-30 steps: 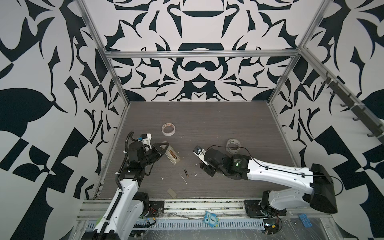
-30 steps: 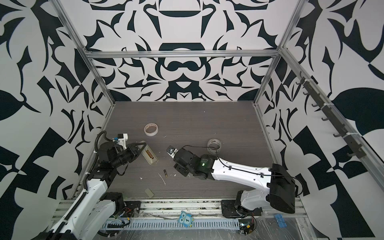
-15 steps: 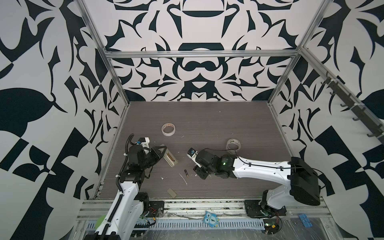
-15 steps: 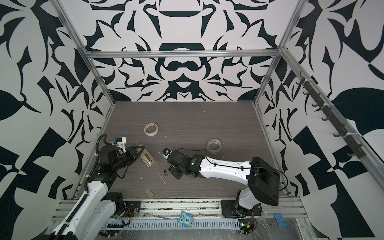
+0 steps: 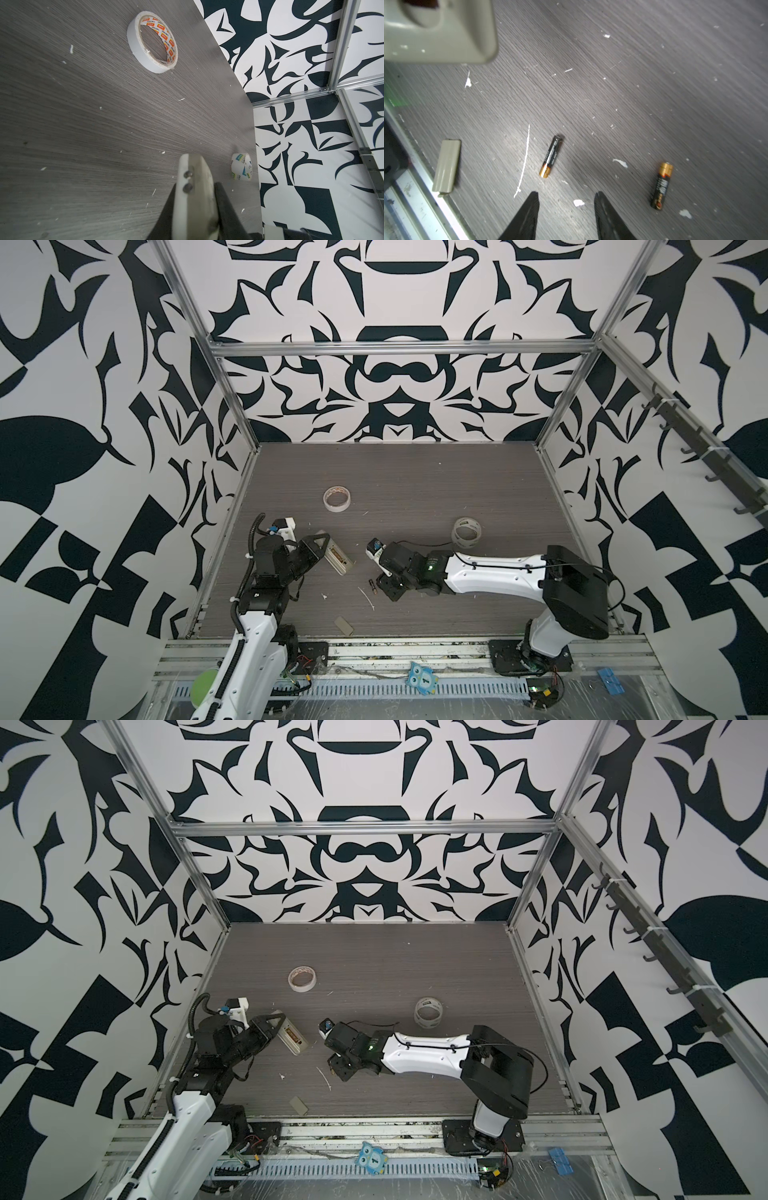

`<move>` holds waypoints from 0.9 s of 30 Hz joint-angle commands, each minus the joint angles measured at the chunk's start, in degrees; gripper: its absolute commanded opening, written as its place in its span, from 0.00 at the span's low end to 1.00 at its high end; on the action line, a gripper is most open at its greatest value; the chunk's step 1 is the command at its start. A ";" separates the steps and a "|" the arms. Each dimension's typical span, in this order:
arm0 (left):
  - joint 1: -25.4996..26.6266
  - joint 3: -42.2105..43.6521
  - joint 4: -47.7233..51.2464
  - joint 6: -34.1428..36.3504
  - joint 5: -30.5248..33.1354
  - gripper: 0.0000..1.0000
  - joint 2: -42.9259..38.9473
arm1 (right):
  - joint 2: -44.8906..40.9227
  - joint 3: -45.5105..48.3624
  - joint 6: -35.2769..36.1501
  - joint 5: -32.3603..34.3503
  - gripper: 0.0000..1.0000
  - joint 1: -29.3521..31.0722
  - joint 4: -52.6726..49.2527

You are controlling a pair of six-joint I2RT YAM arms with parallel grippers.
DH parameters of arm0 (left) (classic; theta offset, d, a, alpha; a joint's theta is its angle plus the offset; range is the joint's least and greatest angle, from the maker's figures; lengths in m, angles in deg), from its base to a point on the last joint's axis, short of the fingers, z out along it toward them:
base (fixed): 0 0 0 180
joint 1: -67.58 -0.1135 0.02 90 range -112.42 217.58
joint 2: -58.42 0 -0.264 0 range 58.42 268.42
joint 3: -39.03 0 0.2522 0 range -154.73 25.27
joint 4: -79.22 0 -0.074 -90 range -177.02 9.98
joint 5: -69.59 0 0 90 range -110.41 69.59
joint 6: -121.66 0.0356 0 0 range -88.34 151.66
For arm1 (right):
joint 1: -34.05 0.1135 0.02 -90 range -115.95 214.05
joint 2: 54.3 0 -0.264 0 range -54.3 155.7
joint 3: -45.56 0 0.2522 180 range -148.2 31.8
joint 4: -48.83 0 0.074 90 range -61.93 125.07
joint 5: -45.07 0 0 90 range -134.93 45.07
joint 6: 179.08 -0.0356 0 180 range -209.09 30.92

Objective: Load the batteries into the remote control
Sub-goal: 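Move the right gripper over the nearer AA battery and lower it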

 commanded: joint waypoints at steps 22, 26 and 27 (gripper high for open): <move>-0.30 2.17 2.33 1.64 -0.12 0.00 -5.10 | 7.64 -6.16 -3.48 1.76 0.44 2.70 0.31; -0.37 1.96 2.85 2.05 -0.13 0.00 -5.37 | 8.46 -6.57 -3.32 1.94 0.43 2.67 0.07; -0.37 1.95 2.87 2.06 -0.14 0.00 -5.46 | 8.62 -6.60 -3.33 1.95 0.43 2.66 -0.02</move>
